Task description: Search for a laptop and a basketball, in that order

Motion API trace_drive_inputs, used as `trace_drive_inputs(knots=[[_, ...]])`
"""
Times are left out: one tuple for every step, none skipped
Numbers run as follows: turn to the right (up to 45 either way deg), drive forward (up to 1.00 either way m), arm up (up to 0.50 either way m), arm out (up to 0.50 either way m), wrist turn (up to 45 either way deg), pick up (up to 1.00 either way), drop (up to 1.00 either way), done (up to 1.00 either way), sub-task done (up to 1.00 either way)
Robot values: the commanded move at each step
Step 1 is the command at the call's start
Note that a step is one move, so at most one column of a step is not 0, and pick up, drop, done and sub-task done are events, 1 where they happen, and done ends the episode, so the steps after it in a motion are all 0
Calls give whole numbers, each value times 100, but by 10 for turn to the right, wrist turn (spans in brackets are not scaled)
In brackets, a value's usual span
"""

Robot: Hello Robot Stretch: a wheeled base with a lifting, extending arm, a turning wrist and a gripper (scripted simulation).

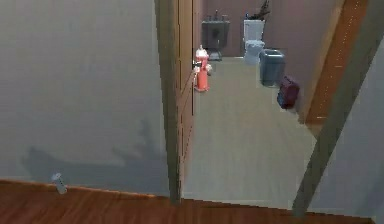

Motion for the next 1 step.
trace_drive_inputs(knots=[[0, 15, 0, 0, 0, 0, 0, 0, 0]])
